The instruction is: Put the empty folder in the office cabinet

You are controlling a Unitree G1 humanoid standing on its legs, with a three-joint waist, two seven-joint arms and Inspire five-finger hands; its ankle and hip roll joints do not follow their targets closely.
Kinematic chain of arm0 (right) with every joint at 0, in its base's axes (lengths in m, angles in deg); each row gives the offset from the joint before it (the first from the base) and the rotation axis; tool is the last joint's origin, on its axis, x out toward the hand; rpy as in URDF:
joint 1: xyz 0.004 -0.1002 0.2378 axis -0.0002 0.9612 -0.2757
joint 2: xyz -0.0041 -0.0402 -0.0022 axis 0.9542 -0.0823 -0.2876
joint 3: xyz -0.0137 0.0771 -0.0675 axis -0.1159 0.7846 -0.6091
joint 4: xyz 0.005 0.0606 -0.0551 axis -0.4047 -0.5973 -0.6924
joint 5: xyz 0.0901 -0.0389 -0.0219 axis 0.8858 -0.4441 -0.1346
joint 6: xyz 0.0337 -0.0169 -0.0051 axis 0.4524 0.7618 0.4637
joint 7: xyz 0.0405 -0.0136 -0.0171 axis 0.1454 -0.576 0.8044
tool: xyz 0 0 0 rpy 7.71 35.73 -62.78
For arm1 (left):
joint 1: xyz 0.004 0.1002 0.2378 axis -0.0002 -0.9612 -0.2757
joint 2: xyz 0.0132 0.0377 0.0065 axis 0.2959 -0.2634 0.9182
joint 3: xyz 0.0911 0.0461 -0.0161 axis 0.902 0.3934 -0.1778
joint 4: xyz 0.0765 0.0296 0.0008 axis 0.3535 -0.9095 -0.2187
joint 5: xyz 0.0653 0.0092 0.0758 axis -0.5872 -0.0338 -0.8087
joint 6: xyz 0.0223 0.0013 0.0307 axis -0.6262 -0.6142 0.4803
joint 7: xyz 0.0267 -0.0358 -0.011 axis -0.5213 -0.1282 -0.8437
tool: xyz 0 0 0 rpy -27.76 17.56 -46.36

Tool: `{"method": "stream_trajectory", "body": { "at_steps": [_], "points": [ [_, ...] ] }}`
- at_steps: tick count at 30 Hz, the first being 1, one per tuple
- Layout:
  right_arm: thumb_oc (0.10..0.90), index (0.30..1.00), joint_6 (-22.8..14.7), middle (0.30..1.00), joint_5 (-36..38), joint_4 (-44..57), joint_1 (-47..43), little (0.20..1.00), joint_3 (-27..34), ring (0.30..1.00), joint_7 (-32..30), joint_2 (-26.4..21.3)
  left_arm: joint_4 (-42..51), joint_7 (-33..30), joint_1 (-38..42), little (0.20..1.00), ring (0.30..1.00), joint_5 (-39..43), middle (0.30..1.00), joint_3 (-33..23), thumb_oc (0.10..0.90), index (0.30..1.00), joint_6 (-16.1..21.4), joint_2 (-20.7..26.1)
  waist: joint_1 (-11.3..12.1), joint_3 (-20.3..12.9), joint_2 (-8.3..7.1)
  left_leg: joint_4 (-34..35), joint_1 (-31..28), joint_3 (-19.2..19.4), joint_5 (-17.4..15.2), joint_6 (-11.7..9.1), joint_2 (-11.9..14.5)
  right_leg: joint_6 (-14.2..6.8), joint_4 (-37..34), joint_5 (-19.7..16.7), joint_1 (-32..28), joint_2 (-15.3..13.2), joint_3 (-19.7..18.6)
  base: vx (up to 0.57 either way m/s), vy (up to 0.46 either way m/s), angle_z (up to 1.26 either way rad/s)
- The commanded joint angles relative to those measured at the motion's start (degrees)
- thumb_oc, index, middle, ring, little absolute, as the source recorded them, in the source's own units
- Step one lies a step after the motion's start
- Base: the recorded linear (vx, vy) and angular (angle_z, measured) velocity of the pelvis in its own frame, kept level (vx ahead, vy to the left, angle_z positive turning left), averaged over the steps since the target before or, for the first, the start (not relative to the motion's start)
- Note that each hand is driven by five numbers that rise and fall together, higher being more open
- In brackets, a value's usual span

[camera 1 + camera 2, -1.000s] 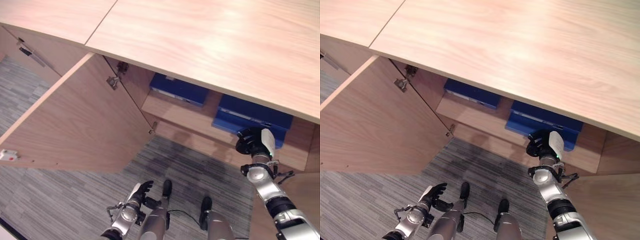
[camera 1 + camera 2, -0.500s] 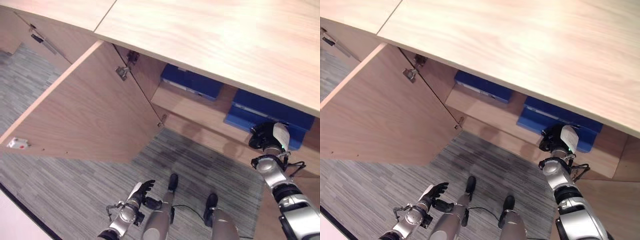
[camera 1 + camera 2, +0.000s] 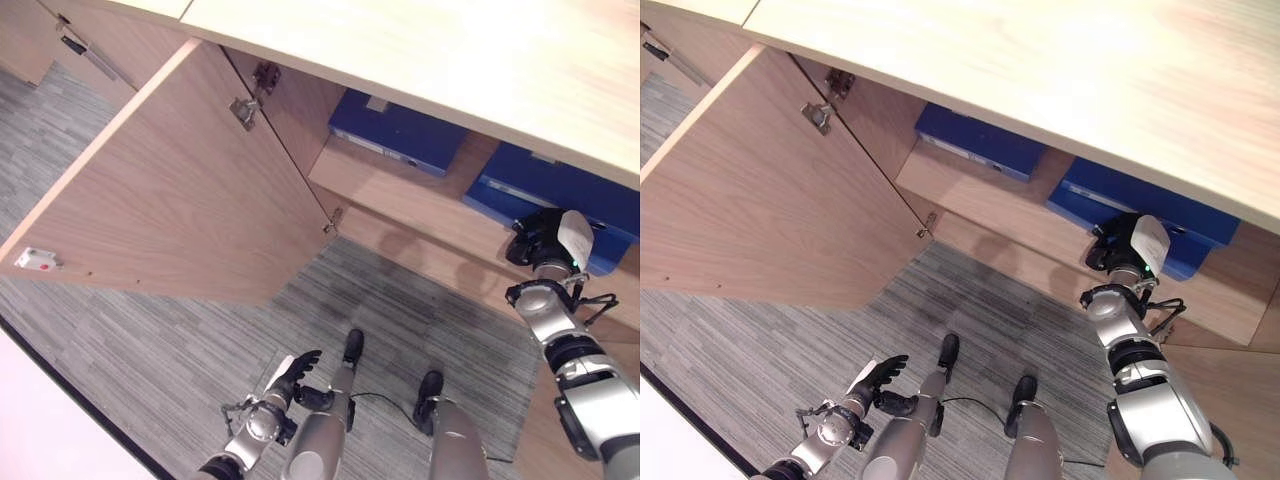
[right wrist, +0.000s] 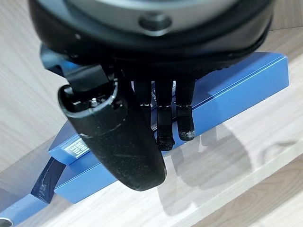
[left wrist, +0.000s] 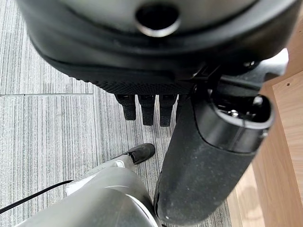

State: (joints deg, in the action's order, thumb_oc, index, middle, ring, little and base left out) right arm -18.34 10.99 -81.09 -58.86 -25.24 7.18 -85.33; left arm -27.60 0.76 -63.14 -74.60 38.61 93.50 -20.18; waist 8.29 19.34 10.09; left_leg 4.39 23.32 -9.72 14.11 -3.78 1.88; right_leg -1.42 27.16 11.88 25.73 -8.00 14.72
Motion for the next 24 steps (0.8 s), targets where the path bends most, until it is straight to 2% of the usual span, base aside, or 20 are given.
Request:
{"method": "stream_trajectory", "body": {
  "at_steps": [1, 8, 10, 17, 24],
  "points": [
    [0.4, 0.3, 0.3, 0.3, 2.7, -4.3, -3.3, 0.3, -1.8, 0.3, 0.0, -4.5, 1.4, -1.1, 0.5, 0.9, 0.9, 1.0, 0.9, 2.4, 0.8, 0.9, 1.6, 2.7, 1.9, 1.4, -0.56, -0.1, -6.2, 0.8, -8.2, 0.8, -1.3, -5.4, -13.3, -10.0, -3.6, -1.8, -4.0, 0.0, 0.0, 0.0],
    [0.4, 0.3, 0.6, 0.3, 4.2, -7.6, -5.7, 0.3, -2.7, 0.3, 0.2, -5.8, 2.5, -1.3, -0.2, 0.9, 0.9, 1.5, 0.9, 3.4, 0.8, 0.9, 1.7, 3.0, 2.4, 2.1, 0.36, 0.0, -5.0, 0.8, -7.9, 0.7, -1.6, -5.4, -13.1, -10.2, -2.2, -2.1, -3.7, 0.0, 0.0, 0.0],
    [0.4, 0.3, 0.6, 0.3, 5.2, -9.9, -7.7, 0.3, -3.0, 0.3, 0.4, -7.5, 3.1, -1.2, -0.6, 0.9, 0.9, 1.6, 0.9, 4.2, 0.8, 0.9, 2.0, 3.4, 2.8, 2.2, 0.8, 0.0, -4.7, 0.7, -7.8, 0.7, -1.8, -5.5, -12.9, -10.1, -1.7, -2.3, -3.5, 0.0, 0.0, 0.0],
    [0.4, 0.3, 1.0, 0.3, 5.4, -13.6, -14.6, 0.3, -5.9, 0.3, 1.2, -18.1, 6.1, -0.1, -2.5, 0.9, 0.9, 2.5, 0.9, 5.6, 0.8, 0.9, 2.9, 4.8, 3.3, 2.3, 2.23, 0.3, -3.2, 0.7, -7.6, 0.1, -2.7, -5.7, -12.4, -9.9, 0.1, -3.3, -3.0, 0.01, -0.002, 0.12],
    [0.4, 0.3, 1.1, 0.3, 2.5, -12.3, -22.0, 0.3, -10.8, 0.3, 0.8, -25.6, 5.6, 0.0, -1.5, 0.9, 0.9, 2.7, 0.9, 5.1, 0.8, 0.9, 3.1, 4.8, 2.8, 2.3, 2.48, 0.6, -1.8, 0.9, -7.3, -0.3, -3.0, -5.9, -12.0, -10.2, 2.3, -3.6, -3.3, 0.01, 0.001, 0.18]
  ]
}}
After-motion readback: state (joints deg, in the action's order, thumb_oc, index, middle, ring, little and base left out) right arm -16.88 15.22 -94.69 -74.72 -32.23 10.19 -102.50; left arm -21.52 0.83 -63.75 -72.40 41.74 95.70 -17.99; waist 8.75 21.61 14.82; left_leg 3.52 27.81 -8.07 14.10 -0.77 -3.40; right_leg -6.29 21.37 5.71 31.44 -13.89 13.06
